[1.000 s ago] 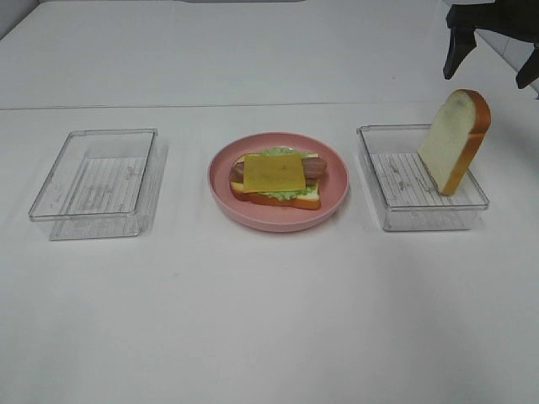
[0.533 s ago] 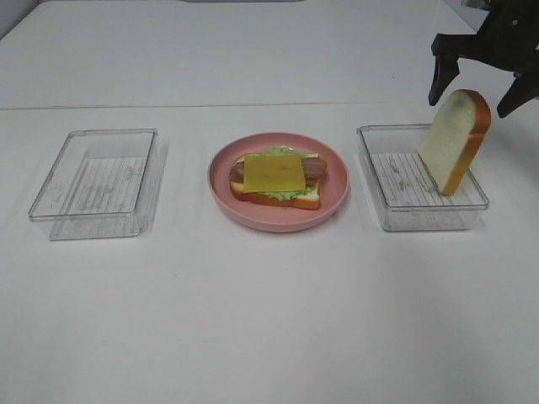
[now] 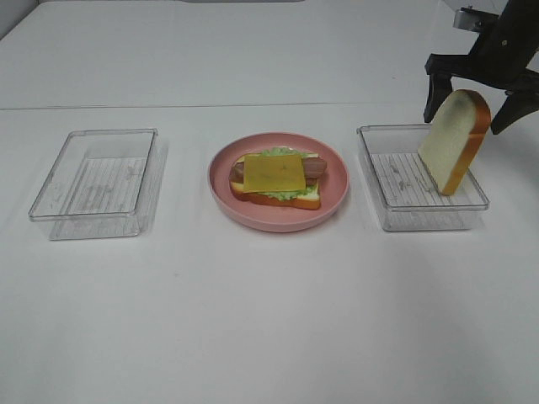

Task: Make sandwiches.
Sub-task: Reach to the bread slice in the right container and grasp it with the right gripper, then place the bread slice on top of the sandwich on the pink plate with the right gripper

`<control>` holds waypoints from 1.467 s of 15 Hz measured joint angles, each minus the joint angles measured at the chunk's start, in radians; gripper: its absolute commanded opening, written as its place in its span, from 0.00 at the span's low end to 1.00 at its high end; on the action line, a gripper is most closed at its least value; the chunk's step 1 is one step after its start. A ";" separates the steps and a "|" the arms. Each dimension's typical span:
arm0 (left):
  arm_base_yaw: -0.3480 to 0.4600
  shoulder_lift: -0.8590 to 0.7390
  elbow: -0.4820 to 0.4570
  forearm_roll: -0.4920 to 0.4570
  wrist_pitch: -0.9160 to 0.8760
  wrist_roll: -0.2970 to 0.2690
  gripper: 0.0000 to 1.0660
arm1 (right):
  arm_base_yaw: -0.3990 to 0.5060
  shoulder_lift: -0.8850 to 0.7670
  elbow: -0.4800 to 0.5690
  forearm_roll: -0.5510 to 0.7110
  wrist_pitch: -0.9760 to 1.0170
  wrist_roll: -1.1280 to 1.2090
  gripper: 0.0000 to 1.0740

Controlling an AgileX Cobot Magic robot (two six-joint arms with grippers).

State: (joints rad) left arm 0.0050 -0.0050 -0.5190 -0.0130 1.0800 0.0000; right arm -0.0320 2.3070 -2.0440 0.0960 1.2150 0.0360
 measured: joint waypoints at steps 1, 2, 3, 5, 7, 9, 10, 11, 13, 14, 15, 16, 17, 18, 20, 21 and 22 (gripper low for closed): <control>0.000 0.000 0.000 0.000 0.000 0.000 0.94 | 0.000 0.005 0.000 0.000 0.000 0.000 0.81; 0.000 0.000 0.000 0.000 0.000 0.000 0.94 | 0.000 0.009 0.000 0.001 0.000 0.000 0.79; 0.000 0.000 0.000 0.000 0.000 0.000 0.94 | 0.000 0.013 0.000 0.004 0.000 0.000 0.64; 0.000 0.000 0.000 0.000 0.000 0.000 0.94 | 0.000 0.013 0.000 0.003 0.000 0.000 0.43; 0.000 0.000 0.000 0.000 0.000 0.000 0.94 | 0.000 0.013 0.000 -0.003 0.000 0.000 0.08; 0.000 0.000 0.000 0.000 0.000 0.000 0.94 | 0.001 0.013 0.000 -0.008 0.000 0.003 0.00; 0.000 0.000 0.000 0.000 0.000 0.000 0.94 | 0.001 0.013 0.000 -0.014 0.000 0.006 0.00; 0.000 0.000 0.000 0.000 0.000 0.000 0.94 | 0.001 0.013 0.000 -0.018 0.000 0.007 0.00; 0.000 0.000 0.000 0.000 0.000 0.000 0.94 | 0.001 0.013 0.000 -0.018 0.000 0.007 0.00; 0.000 0.000 0.000 0.000 0.000 0.000 0.94 | 0.001 0.010 0.000 -0.018 0.000 0.007 0.00; 0.000 0.000 0.000 0.000 0.000 0.000 0.94 | 0.001 -0.005 0.001 -0.018 0.001 0.008 0.00; 0.000 0.000 0.000 0.000 0.000 0.000 0.94 | 0.001 -0.015 0.001 -0.017 0.001 0.008 0.00; 0.000 0.000 0.000 0.000 0.000 0.000 0.94 | 0.001 -0.045 0.004 -0.017 0.006 0.008 0.00; 0.000 0.000 0.000 0.000 0.000 0.000 0.94 | 0.001 -0.090 0.025 -0.013 0.004 0.011 0.00; 0.000 0.000 0.000 0.000 0.000 0.000 0.94 | 0.001 -0.212 0.116 0.010 -0.002 0.018 0.00; 0.000 0.000 0.000 0.000 0.000 0.000 0.94 | 0.001 -0.278 0.175 0.022 -0.001 0.016 0.00; 0.000 0.000 0.000 0.000 0.000 0.000 0.94 | 0.001 -0.358 0.248 0.053 0.000 0.006 0.00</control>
State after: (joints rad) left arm 0.0050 -0.0050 -0.5190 -0.0130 1.0800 0.0000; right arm -0.0310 1.9490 -1.7960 0.1490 1.2150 0.0420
